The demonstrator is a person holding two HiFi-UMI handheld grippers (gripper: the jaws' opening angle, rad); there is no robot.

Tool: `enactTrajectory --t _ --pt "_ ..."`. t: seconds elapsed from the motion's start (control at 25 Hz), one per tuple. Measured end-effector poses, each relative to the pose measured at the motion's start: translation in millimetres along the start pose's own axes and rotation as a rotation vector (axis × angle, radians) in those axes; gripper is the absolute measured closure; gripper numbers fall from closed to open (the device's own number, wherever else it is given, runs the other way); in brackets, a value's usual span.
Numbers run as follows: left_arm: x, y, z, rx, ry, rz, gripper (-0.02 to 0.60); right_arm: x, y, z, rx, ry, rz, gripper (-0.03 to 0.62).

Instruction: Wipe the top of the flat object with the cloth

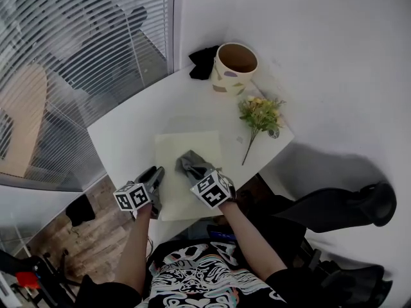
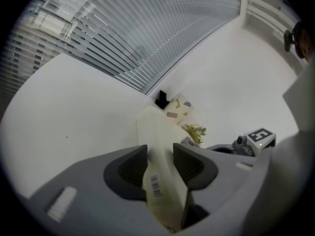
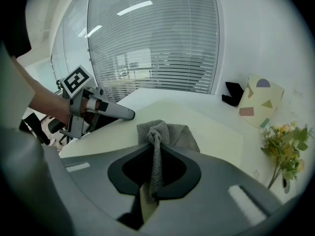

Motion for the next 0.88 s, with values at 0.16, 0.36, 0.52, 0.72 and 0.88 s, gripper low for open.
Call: enactTrajectory --t 0.16,0.36,0.52,0.72,0.88 --pt "0.0 1.1 0.9 -0.001 -0.002 0.000 0.374 5.6 -4.2 -2.9 0.004 0.013 -0.009 0.579" --pt "-0.1 0.2 0.0 -0.004 -0.001 0.000 0.374 13.9 -12.1 -6.2 0.004 0.026 -0.027 0.579" --pt "0.4 0.2 0.5 -0.004 0.000 0.000 0.374 16.7 -15.3 -7.4 0.007 0.037 -0.031 0.579" --pt "-0.8 0.8 0.3 -0.005 -0.002 0.001 0.374 18.5 -17.4 -10.4 0.015 0.053 -0.035 0.579" --pt "-0.7 1.2 -0.3 -0.005 -0.001 0.000 0.374 20.8 -20.0 -11.8 0.028 0.086 -0.040 0.579"
Point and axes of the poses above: the fingertips, and each gripper's own axes: z forward along the fingers, x to its left, y out of its top, the point moved 7 cm from there along -z, backward along the fingers, and after that the axes turned 12 degrees about z, right-handed, at the moved point
